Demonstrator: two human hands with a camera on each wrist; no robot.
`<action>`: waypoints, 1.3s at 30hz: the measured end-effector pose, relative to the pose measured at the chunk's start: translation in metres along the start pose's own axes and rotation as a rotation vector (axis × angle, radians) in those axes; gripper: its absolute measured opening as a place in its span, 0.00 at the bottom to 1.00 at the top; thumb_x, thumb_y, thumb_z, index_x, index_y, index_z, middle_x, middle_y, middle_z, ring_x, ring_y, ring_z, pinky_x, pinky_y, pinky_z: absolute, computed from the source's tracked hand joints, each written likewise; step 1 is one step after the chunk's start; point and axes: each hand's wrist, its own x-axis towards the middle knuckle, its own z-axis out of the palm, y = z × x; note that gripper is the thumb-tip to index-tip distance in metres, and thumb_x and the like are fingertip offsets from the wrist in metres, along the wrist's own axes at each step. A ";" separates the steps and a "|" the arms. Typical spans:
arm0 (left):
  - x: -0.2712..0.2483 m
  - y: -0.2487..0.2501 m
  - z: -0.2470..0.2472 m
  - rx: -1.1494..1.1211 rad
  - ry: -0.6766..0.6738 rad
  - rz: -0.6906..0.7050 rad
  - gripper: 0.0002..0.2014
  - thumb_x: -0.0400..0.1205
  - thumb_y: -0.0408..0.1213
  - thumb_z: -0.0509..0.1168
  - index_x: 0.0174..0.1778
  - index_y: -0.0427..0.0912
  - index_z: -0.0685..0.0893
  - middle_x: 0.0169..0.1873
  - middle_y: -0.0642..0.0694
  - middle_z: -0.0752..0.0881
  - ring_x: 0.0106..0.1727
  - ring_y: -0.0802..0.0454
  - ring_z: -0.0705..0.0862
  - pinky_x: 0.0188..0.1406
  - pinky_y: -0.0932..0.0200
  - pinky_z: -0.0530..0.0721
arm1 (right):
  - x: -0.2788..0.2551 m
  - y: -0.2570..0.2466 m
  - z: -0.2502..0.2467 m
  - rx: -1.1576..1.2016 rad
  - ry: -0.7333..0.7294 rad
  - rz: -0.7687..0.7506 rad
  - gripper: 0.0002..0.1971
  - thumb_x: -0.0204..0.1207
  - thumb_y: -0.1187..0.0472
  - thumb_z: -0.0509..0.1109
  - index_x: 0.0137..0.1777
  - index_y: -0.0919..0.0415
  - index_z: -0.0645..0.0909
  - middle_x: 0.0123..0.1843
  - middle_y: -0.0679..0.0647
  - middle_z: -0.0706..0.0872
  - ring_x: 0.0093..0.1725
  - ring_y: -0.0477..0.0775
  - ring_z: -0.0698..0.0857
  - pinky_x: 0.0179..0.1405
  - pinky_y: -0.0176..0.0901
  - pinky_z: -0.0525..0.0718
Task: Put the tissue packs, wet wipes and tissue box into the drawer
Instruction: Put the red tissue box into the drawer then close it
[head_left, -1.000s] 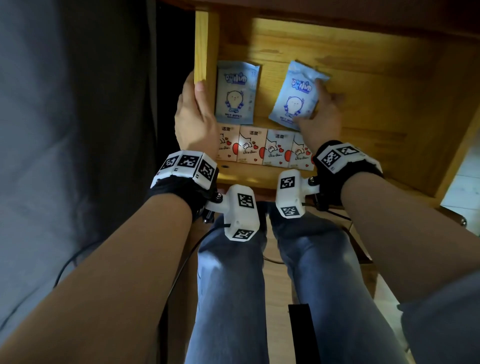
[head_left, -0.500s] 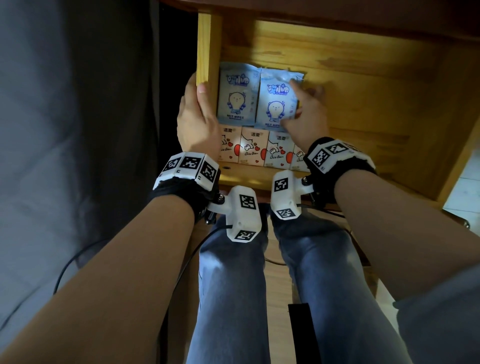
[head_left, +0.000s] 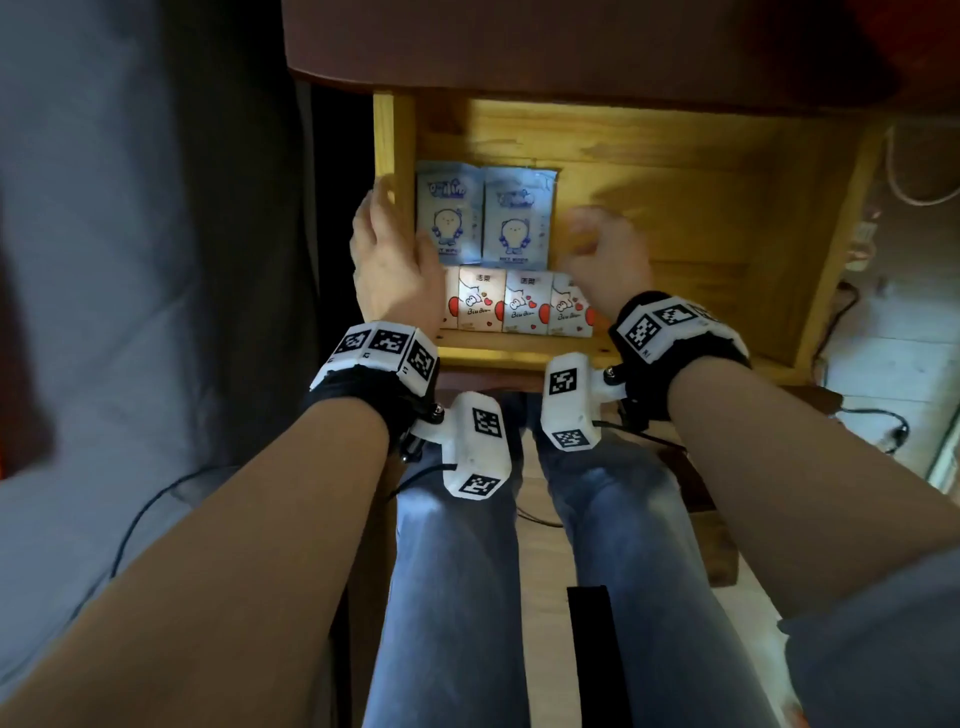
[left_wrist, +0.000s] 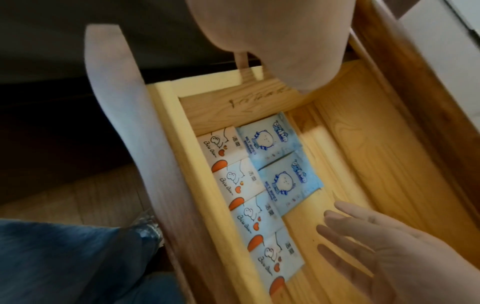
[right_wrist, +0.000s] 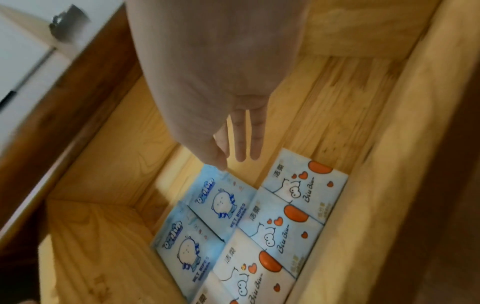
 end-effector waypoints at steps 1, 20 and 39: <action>-0.002 0.006 -0.002 0.024 -0.011 0.006 0.27 0.82 0.36 0.57 0.78 0.41 0.61 0.78 0.41 0.64 0.78 0.43 0.66 0.70 0.48 0.72 | -0.005 -0.001 -0.006 0.017 0.004 0.009 0.23 0.73 0.67 0.72 0.68 0.59 0.75 0.66 0.56 0.82 0.58 0.48 0.80 0.53 0.37 0.77; -0.033 0.221 0.071 -0.156 0.056 0.408 0.14 0.83 0.32 0.55 0.60 0.32 0.80 0.54 0.35 0.84 0.54 0.45 0.82 0.47 0.77 0.70 | -0.035 0.033 -0.198 0.374 0.742 -0.075 0.14 0.75 0.51 0.64 0.50 0.62 0.79 0.42 0.54 0.84 0.38 0.45 0.80 0.43 0.47 0.82; -0.036 0.271 0.090 -0.297 -0.106 0.147 0.13 0.85 0.49 0.50 0.38 0.48 0.71 0.29 0.58 0.74 0.32 0.63 0.75 0.41 0.58 0.75 | -0.016 0.046 -0.243 0.654 0.249 0.051 0.37 0.67 0.37 0.59 0.74 0.54 0.70 0.59 0.48 0.72 0.57 0.39 0.75 0.67 0.51 0.75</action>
